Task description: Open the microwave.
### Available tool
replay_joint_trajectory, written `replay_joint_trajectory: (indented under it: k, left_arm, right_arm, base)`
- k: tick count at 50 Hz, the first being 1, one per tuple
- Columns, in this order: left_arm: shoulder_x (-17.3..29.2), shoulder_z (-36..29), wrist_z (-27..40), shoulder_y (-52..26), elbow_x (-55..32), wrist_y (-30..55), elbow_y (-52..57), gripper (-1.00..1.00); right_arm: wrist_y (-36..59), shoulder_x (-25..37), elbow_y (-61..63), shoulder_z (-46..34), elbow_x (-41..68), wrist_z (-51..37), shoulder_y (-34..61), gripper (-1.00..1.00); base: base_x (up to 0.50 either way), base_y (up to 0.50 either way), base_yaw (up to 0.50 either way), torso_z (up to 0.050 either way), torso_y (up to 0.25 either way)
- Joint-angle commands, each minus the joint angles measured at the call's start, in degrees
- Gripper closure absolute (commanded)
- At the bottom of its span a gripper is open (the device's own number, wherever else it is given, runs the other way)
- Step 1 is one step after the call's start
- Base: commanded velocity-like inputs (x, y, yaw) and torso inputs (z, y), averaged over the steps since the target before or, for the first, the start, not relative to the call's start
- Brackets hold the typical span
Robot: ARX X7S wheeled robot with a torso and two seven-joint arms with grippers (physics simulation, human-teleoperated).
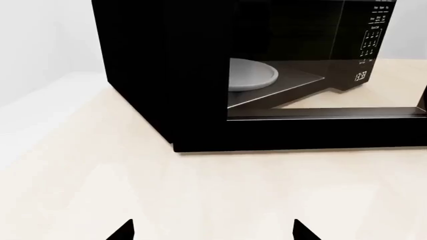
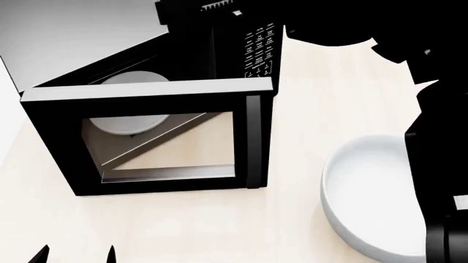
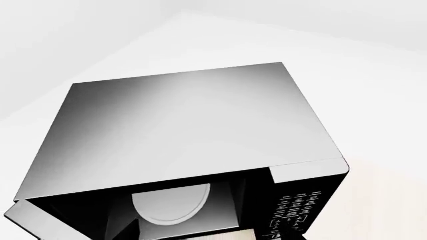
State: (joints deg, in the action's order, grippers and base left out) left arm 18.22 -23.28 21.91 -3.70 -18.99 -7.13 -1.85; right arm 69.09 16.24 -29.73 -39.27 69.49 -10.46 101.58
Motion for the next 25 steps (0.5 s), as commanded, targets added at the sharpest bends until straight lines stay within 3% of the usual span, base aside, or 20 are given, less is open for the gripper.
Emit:
replay_joint_trajectory:
  k: [1,25]
  left_arm:
    - [0.0,-0.2,-0.3,0.0,-0.9,0.1,-0.3,-1.0]
    - [0.2,-0.5,-0.1,-0.1,-1.1,0.0,-0.3,-1.0]
  right_arm:
    - [-0.5,-0.4,-2.7,-1.1,-0.7,1.8,-0.2,-1.0]
    - [-2.4,0.0,-2.9,-2.3,-1.3,2.4,-3.9,-1.0]
  base:
    - [0.0,0.0,0.0,0.0,0.0]
    - [0.0,0.0,0.0,0.0,0.0]
